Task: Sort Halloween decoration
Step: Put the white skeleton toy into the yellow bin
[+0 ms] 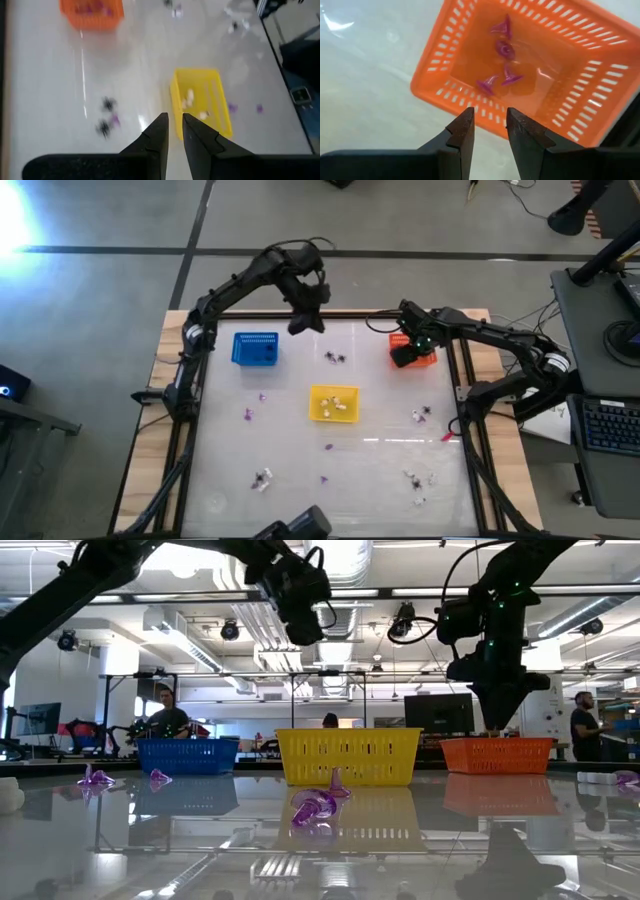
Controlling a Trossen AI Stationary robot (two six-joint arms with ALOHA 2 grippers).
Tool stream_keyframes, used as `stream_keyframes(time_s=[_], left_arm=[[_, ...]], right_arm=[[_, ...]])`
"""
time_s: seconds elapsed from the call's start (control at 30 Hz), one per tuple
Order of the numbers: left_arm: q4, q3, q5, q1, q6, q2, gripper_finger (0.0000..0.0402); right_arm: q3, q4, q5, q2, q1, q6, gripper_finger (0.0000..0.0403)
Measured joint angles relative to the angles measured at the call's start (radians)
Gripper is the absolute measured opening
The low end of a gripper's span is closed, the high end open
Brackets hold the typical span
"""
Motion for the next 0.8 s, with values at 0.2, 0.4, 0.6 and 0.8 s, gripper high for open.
stream_keyframes(time_s=[0.2,0.4,0.6,0.8], left_arm=[[-0.081,-0.006,-0.027,-0.006,-0.037,-0.039,0.0039],[-0.120,-0.009,-0.270,-0.039,-0.127,-0.061,0.0039],[-0.121,-0.009,-0.309,-0.079,-0.162,-0.105,0.0039],[-0.121,-0.010,-0.310,-0.105,-0.221,-0.167,0.0039]], right_arm=[[0.000,0.002,0.000,-0.001,0.004,-0.001,0.0103],[0.017,0.003,0.000,-0.007,0.006,-0.010,0.0102],[0.096,-0.011,0.000,-0.054,0.041,-0.011,0.0104],[0.151,-0.140,0.000,-0.125,0.092,0.019,0.0105]])
